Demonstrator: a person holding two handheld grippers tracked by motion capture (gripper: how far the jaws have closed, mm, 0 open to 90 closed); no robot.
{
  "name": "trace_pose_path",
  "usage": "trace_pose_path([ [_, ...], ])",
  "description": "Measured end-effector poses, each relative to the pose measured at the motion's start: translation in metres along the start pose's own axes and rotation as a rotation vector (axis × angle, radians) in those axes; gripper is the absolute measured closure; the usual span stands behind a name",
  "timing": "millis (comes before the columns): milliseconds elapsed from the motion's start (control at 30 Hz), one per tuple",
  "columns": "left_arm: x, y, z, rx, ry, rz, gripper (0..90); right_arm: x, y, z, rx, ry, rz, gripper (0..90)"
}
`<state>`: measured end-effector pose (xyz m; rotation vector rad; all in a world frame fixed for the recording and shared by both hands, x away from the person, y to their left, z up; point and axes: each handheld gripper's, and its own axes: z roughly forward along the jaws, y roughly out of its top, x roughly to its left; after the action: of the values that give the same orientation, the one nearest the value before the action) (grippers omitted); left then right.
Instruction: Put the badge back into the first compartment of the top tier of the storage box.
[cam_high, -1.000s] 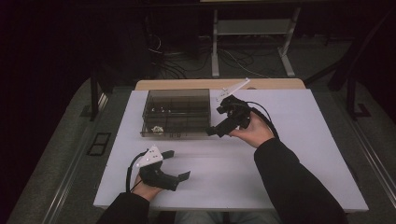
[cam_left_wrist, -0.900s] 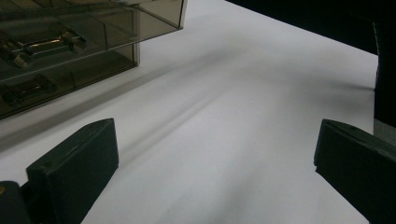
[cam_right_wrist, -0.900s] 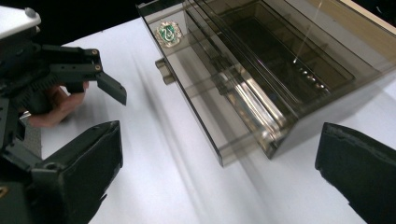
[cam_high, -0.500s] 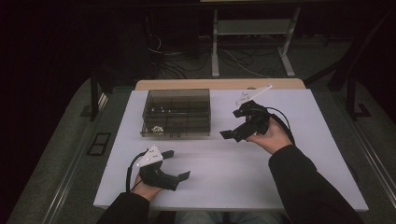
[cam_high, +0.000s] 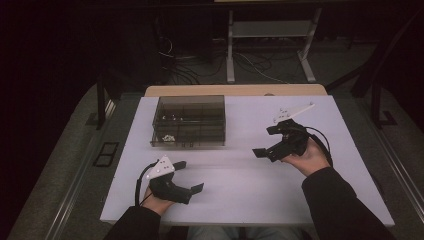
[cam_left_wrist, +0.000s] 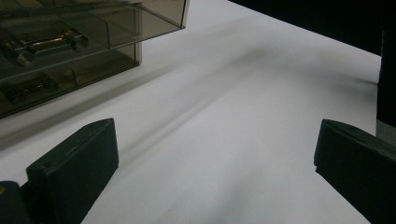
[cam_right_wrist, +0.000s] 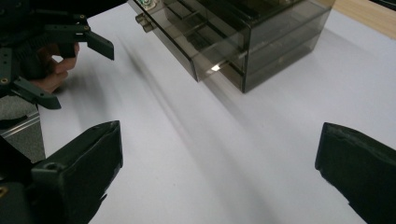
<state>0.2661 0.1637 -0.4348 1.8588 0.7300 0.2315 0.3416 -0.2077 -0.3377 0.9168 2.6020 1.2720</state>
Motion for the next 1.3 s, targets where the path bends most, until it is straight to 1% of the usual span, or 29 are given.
trace_pose_path([
  [100, 0.0, 0.0, 0.0, 0.0, 0.001, -0.005, 0.0, -0.001, -0.008, -0.004, -0.005, -0.006, 0.014, 0.5],
  [133, 0.0, 0.0, 0.0, 0.0, 0.001, -0.005, 0.0, -0.001, -0.014, -0.006, -0.008, -0.008, 0.02, 0.5],
  [167, 0.0, 0.0, 0.0, 0.0, 0.001, -0.005, 0.0, -0.001, -0.014, -0.006, -0.008, -0.008, 0.02, 0.5],
  [300, 0.0, 0.0, 0.0, 0.0, 0.002, 0.0, 0.0, -0.001, -0.026, -0.011, -0.017, -0.012, 0.039, 0.5],
  [333, 0.0, 0.0, 0.0, -0.001, 0.002, -0.001, 0.0, -0.001, -0.033, -0.013, -0.02, -0.013, 0.047, 0.5],
  [367, 0.0, 0.0, 0.0, 0.0, 0.002, 0.0, 0.0, -0.001, -0.033, -0.013, -0.02, -0.013, 0.047, 0.5],
  [400, 0.0, 0.0, 0.0, 0.0, 0.003, 0.0, 0.0, -0.001, -0.039, -0.015, -0.025, -0.019, 0.058, 0.5],
  [433, 0.0, 0.0, 0.0, 0.001, 0.004, -0.001, 0.0, -0.001, -0.039, -0.015, -0.025, -0.019, 0.058, 0.5],
  [500, 0.0, 0.0, 0.0, 0.002, 0.003, 0.002, 0.0, -0.002, -0.046, -0.016, -0.036, -0.022, 0.07, 0.5],
  [533, 0.0, 0.0, 0.0, 0.002, 0.003, 0.002, 0.0, -0.003, -0.053, -0.018, -0.045, -0.03, 0.079, 0.5],
  [567, 0.0, 0.0, 0.0, 0.002, 0.004, -0.003, 0.0, -0.003, -0.053, -0.018, -0.045, -0.03, 0.079, 0.5],
  [600, 0.0, 0.0, 0.0, 0.003, 0.004, -0.002, 0.0, -0.004, -0.056, -0.019, -0.049, -0.031, 0.086, 0.5],
  [633, 0.0, 0.0, 0.0, 0.003, 0.005, -0.002, 0.0, -0.004, -0.064, -0.021, -0.053, -0.037, 0.095, 0.5],
  [667, 0.0, 0.0, 0.0, 0.003, 0.006, -0.002, 0.0, -0.004, -0.064, -0.021, -0.053, -0.037, 0.095, 0.5],
  [800, 0.0, 0.0, 0.0, 0.003, 0.008, -0.002, 0.0, -0.005, -0.079, -0.023, -0.06, -0.046, 0.12, 0.5],
  [833, 0.0, 0.0, 0.0, 0.003, 0.008, -0.002, 0.0, -0.006, -0.086, -0.024, -0.063, -0.049, 0.134, 0.5],
  [867, 0.0, 0.0, 0.0, 0.002, 0.008, -0.003, 0.0, -0.006, -0.086, -0.024, -0.063, -0.049, 0.134, 0.5],
  [933, 0.0, 0.0, 0.0, 0.003, 0.008, -0.003, 0.0, -0.007, -0.094, -0.026, -0.07, -0.06, 0.143, 0.5],
  [967, 0.0, 0.0, 0.0, 0.003, 0.008, -0.002, 0.0, -0.007, -0.101, -0.028, -0.08, -0.067, 0.154, 0.4],
  [1000, 0.0, 0.0, 0.001, 0.002, 0.009, -0.003, 0.0, -0.007, -0.101, -0.028, -0.08, -0.067, 0.154, 0.4],
  [1033, 0.0, 0.0, 0.001, 0.002, 0.009, -0.003, 0.0, -0.008, -0.107, -0.029, -0.088, -0.072, 0.165, 0.5],
  [1100, 0.0, 0.0, 0.001, 0.002, 0.01, -0.004, 0.0, -0.008, -0.114, -0.03, -0.095, -0.076, 0.178, 0.5],
  [1133, 0.0, 0.0, 0.0, 0.001, 0.01, -0.004, 0.0, -0.008, -0.114, -0.03, -0.095, -0.076, 0.178, 0.5],
  [1300, 0.0, 0.0, 0.001, 0.002, 0.011, -0.004, 0.0, -0.007, -0.129, -0.031, -0.105, -0.091, 0.204, 0.5],
])
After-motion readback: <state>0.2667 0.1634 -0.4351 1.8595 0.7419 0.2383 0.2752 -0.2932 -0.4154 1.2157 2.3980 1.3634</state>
